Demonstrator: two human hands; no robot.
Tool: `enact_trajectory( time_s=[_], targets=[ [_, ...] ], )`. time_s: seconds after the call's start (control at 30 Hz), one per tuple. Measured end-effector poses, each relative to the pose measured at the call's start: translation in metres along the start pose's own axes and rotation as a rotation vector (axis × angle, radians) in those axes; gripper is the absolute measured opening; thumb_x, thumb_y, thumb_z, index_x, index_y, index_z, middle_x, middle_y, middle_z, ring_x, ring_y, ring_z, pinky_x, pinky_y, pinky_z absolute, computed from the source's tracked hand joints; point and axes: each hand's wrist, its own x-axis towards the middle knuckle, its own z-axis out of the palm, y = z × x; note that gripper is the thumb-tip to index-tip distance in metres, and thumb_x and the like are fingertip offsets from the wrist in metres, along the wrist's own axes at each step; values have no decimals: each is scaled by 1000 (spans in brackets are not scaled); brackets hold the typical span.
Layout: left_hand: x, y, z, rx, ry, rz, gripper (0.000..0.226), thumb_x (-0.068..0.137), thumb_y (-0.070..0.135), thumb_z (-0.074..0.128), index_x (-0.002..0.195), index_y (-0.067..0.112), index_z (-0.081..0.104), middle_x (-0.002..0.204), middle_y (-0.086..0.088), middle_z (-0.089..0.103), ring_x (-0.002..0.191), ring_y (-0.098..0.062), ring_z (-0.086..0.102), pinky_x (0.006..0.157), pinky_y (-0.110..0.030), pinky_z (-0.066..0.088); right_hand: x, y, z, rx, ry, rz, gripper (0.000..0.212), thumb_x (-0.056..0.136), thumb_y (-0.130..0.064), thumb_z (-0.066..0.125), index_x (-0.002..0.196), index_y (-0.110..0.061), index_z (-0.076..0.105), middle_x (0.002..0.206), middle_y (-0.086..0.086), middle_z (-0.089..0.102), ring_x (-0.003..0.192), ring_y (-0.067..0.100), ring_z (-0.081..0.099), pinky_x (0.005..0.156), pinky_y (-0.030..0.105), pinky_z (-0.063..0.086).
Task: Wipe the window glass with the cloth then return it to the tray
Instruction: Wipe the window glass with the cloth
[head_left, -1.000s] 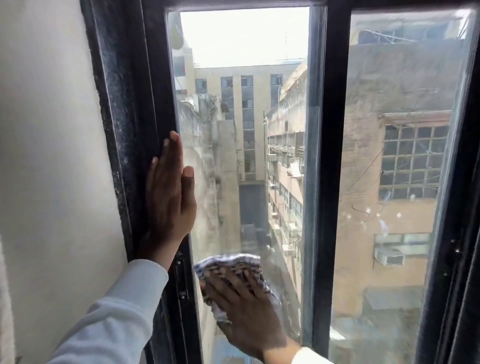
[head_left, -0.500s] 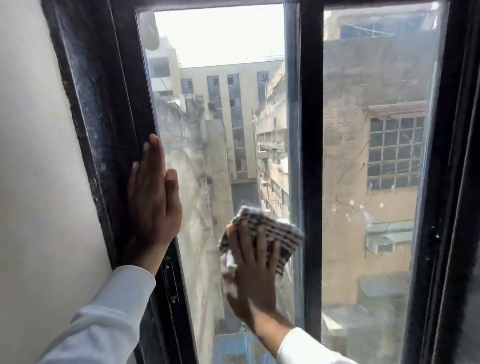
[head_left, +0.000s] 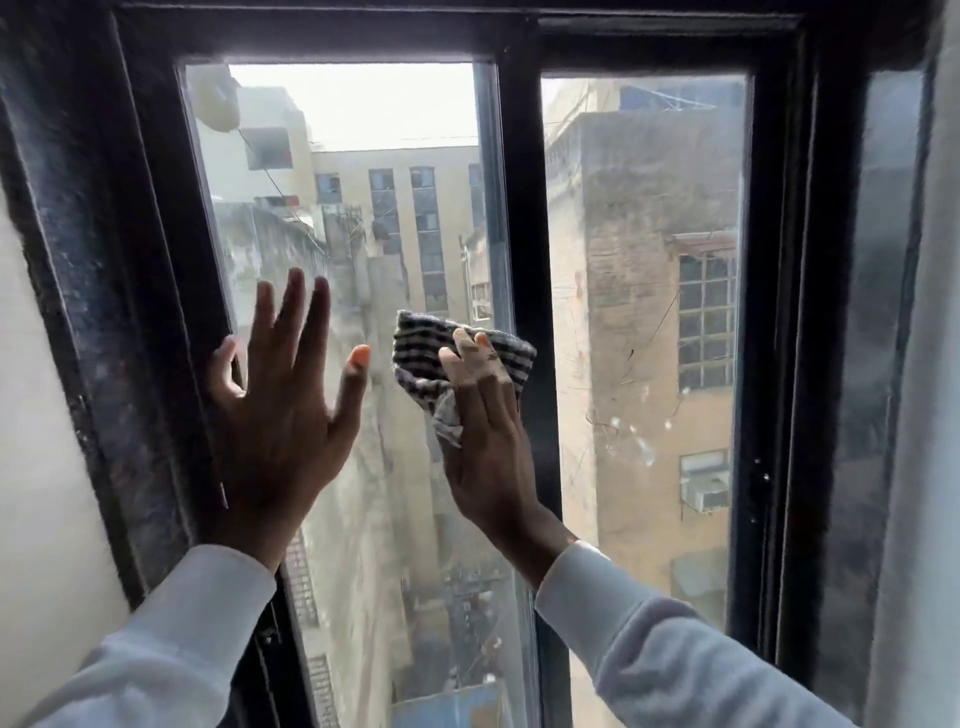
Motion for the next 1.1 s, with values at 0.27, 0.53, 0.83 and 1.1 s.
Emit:
enact_trajectory(
  time_s=[0.27, 0.53, 0.83, 1.1],
  targets=[
    [50, 119, 27, -223, -146, 272, 64, 119, 42, 39, 177, 21, 25, 186, 0, 21, 172, -18, 21, 130, -45, 18, -22, 16, -127, 738, 456, 1294, 47, 111, -44, 44, 102, -4, 67, 82, 16, 80, 83, 41, 82, 56, 47, 64],
    [24, 181, 67, -122, -63, 143, 63, 121, 40, 38, 178, 17, 23, 186, 0, 20, 172, -14, 20, 132, -47, 18, -58, 89, -129, 47, 208, 631, 50, 110, -45, 39, 130, -9, 68, 131, 29, 71, 125, 39, 69, 109, 42, 50],
    [20, 182, 73, -23, -100, 162, 67, 121, 44, 22, 179, 17, 3, 189, 1, 0, 174, -12, 6, 130, -47, 11, 10, 183, -90, -508, -34, -52, 57, 116, -50, 24, 170, -36, 34, 180, -4, 33, 171, 24, 17, 137, 60, 12],
    [22, 185, 79, -20, -124, 138, 68, 121, 46, 23, 179, 19, 1, 189, 2, -3, 174, -11, 2, 124, -46, 13, -143, 143, -42, -511, 15, 349, 88, 99, -42, 45, 176, -31, 5, 181, 9, 13, 166, 37, 14, 120, 77, 37]
  ],
)
